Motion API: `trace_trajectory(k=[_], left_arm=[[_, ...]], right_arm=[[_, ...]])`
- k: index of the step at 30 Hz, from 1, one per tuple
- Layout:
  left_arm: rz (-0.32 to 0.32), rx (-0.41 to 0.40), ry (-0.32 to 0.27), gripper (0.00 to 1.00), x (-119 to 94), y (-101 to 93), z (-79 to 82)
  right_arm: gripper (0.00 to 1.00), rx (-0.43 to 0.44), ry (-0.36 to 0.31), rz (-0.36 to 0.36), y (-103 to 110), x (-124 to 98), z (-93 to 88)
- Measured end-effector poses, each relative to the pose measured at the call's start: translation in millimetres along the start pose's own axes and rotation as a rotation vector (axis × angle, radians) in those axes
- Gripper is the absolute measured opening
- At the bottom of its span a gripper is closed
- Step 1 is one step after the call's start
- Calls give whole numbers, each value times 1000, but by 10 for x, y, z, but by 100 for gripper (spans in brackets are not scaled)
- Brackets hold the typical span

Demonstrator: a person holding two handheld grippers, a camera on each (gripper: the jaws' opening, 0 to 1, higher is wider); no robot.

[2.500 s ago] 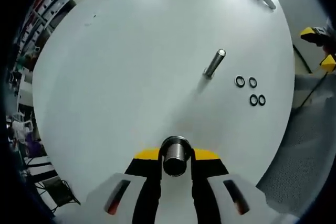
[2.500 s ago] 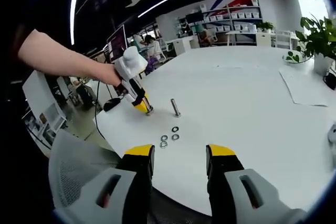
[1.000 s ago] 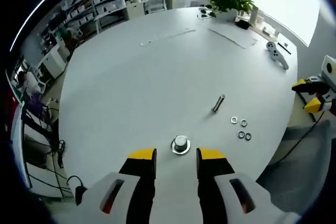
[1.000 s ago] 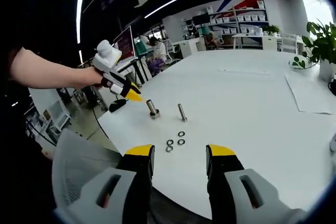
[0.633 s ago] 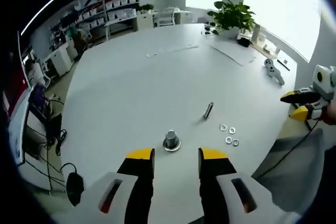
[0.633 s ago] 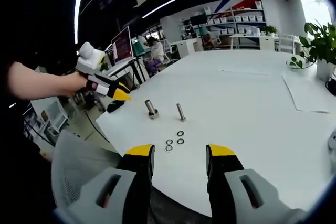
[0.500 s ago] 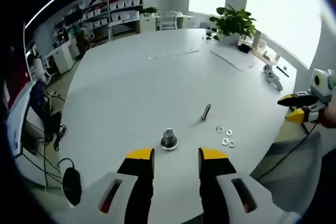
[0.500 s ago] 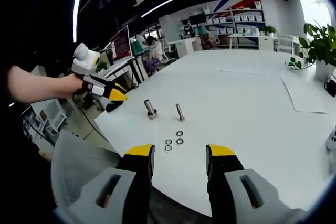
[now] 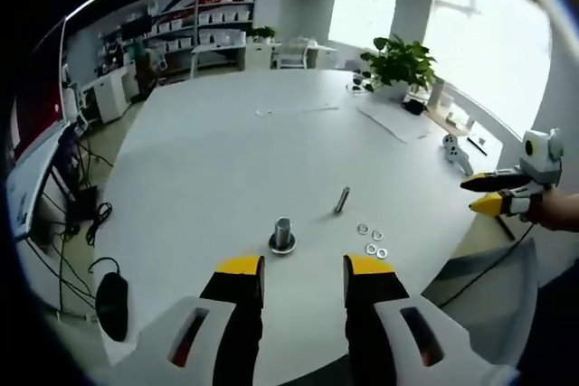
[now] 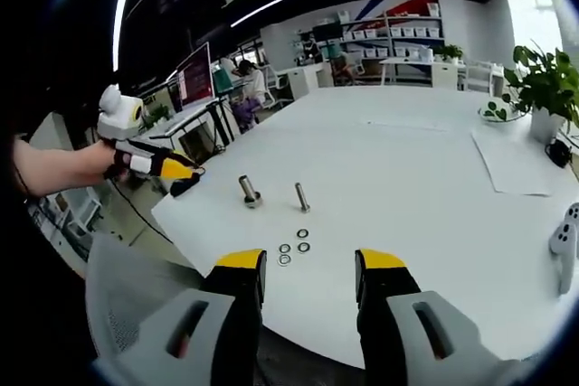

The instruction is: Place the washer onto the threaded stud by aligning its center hole with the stud, sliding it down to the base, and recovering from edge contact or off-axis alignment until the washer reaches the visible bottom stop.

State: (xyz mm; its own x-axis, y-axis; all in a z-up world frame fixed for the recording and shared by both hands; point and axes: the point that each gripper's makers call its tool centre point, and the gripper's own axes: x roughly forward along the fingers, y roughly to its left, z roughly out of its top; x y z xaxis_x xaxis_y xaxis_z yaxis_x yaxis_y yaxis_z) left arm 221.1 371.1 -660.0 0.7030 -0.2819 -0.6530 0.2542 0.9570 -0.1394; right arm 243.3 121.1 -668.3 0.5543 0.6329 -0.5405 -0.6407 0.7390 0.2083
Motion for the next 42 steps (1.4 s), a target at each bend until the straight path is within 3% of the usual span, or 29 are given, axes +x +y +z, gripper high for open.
trace_trajectory(k=[10, 27, 42], left_arm=[[-27, 9, -21, 37, -183, 21, -158], [-123, 62, -48, 38, -361, -84, -202], [-151, 74, -55, 39, -391, -142, -215]], right_arm=[[42, 3, 20, -66, 40, -28, -50], [42, -4, 30, -150, 87, 31, -6], [42, -22, 56, -152, 68, 95, -20]])
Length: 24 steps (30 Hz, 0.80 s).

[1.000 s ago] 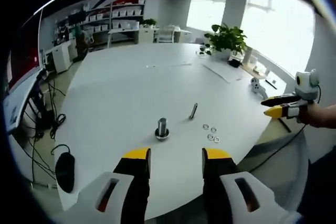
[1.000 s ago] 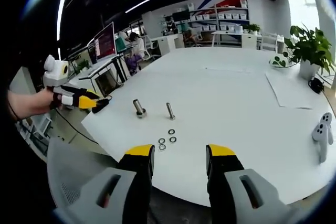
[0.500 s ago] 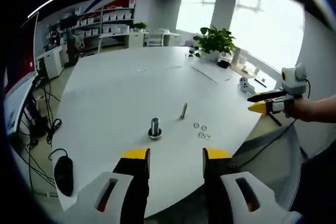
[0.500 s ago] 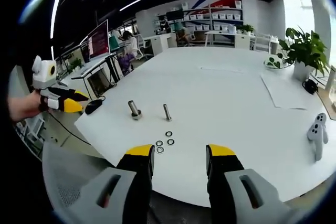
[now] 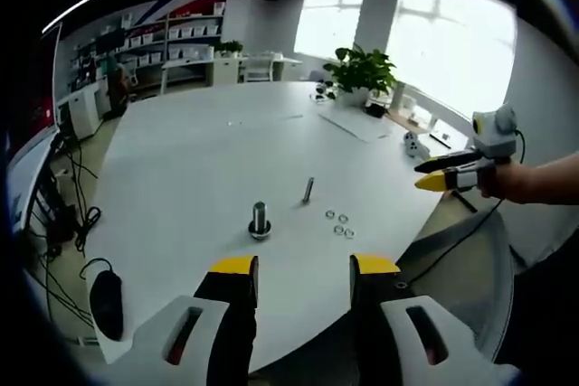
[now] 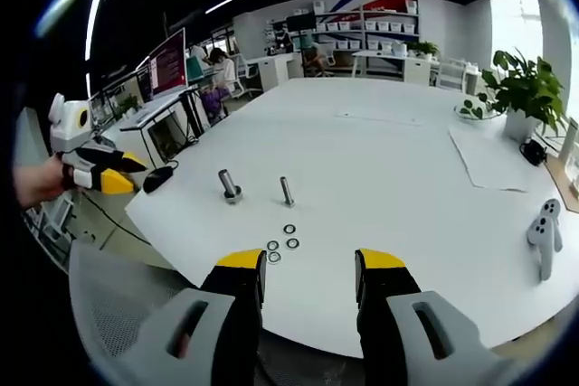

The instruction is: Place the washer onto the threaded stud by aligning its center hole with the stud, sliding it down to the base, and recovering from edge contact or off-axis alignment until the washer reaches the visible bottom stop.

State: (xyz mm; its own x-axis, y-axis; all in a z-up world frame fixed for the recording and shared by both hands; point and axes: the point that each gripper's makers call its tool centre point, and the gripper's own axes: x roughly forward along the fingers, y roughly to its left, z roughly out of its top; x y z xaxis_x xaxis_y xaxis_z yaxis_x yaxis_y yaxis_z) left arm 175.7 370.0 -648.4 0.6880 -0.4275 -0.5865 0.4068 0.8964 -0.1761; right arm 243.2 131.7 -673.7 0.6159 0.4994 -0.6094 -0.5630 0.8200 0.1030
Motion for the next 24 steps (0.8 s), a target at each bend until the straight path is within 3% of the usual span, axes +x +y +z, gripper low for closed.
trace_trajectory(k=[24], left_arm=[[2, 22, 3, 39, 14, -17, 71]], right_arm=[[41, -22, 17, 50, 67, 303, 50]])
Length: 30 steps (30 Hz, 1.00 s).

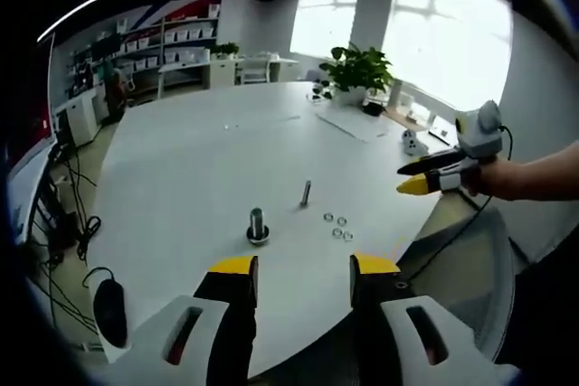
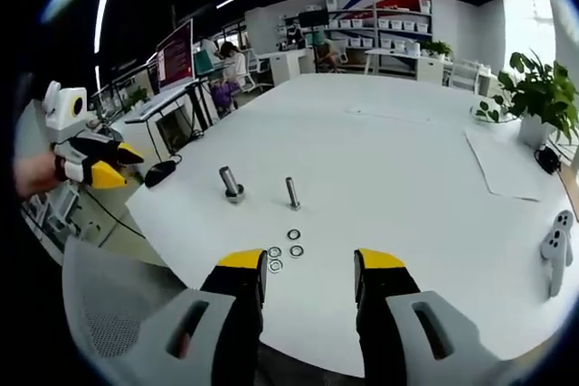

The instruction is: Place the washer onto the threaded stud by aligning its center hole with the stud, sliding it down to the base, and recovering from edge contact or off-axis alignment until the washer reaches the visible bottom stop.

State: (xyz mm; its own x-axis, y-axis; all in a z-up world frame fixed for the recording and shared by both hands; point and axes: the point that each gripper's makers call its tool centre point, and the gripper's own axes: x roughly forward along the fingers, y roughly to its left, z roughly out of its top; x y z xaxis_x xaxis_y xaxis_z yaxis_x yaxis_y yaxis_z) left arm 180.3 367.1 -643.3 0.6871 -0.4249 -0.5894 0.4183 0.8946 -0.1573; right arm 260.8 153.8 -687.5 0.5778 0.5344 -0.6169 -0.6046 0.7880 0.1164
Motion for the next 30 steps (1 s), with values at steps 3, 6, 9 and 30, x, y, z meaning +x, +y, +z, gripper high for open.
trace_trajectory(k=[3, 6, 9, 30], left_arm=[[-4, -1, -4, 39, -16, 0, 13], [-10, 4, -9, 39, -18, -7, 26], [-20, 6, -4, 39, -10, -18, 7], [-23, -4, -20, 40, -53, 4, 13]], right_arm=[[41, -13, 22, 9, 34, 62, 1], [39, -37, 37, 19, 92, 117, 20], [37, -30, 66, 39, 141, 197, -22], [36, -127, 273, 110, 355, 624, -409]])
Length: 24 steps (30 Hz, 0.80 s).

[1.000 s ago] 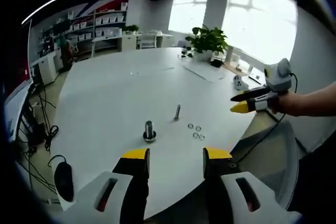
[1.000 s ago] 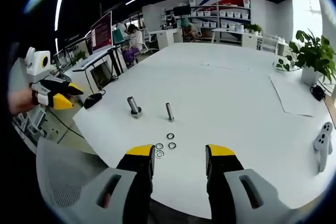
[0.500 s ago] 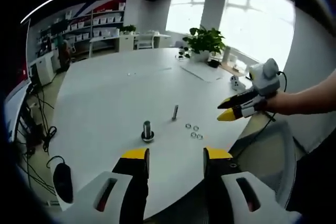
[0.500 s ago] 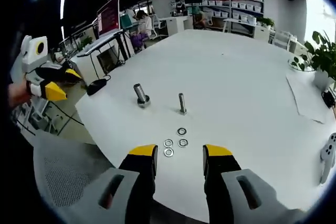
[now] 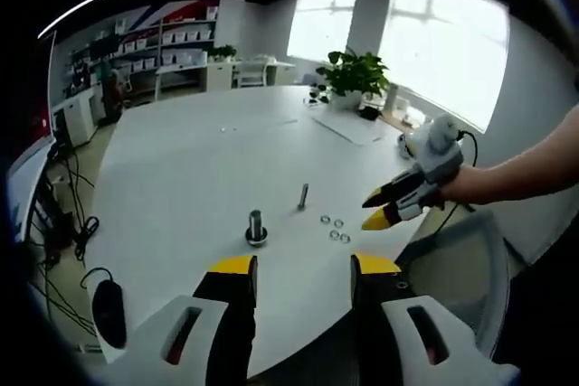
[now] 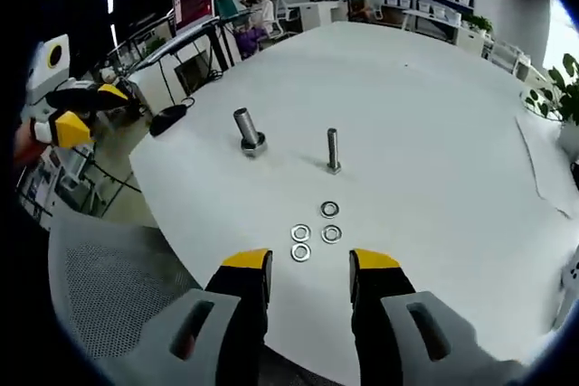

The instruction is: Place the washer onto the threaded stud by aligning its center hole with the stud, sliding it down to the base, and recovering from edge contact or off-axis alignment until the washer reaches the visible bottom stop.

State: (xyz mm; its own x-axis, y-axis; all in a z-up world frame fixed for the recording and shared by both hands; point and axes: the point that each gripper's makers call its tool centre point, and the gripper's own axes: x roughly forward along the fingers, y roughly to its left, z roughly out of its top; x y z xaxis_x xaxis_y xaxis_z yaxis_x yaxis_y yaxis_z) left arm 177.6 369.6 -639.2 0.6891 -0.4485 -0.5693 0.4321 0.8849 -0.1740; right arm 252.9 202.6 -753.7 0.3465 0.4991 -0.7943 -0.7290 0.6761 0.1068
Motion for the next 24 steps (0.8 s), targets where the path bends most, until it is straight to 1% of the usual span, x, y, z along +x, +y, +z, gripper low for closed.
trace_trajectory(k=[4, 6, 10, 12, 16, 19, 20, 21, 24], left_arm=[[2, 2, -2, 40, -4, 4, 6], [4, 1, -2, 40, -6, 6, 9], [3, 6, 1, 40, -3, 1, 8], [-4, 5, 3, 40, -4, -16, 5], [-15, 18, 12, 40, 6, -53, -1], [-16, 24, 12, 40, 6, -64, 2], [-15, 25, 14, 40, 10, -60, -3], [-15, 24, 19, 40, 16, -54, -15], [-7, 30, 21, 40, 16, -38, -23]], right_arm=[[36, -38, 45, 9, 6, 85, -79], [36, -39, 67, 15, 13, 110, -118], [34, -51, 79, 23, 13, 151, -119], [32, -42, 97, 49, 39, 185, -137], [31, -77, 112, 46, 32, 238, -138], [27, -99, 140, 59, 63, 281, -165], [27, -126, 155, 57, 65, 297, -177], [26, -142, 156, 55, 75, 305, -170], [24, -145, 167, 62, 97, 347, -174]])
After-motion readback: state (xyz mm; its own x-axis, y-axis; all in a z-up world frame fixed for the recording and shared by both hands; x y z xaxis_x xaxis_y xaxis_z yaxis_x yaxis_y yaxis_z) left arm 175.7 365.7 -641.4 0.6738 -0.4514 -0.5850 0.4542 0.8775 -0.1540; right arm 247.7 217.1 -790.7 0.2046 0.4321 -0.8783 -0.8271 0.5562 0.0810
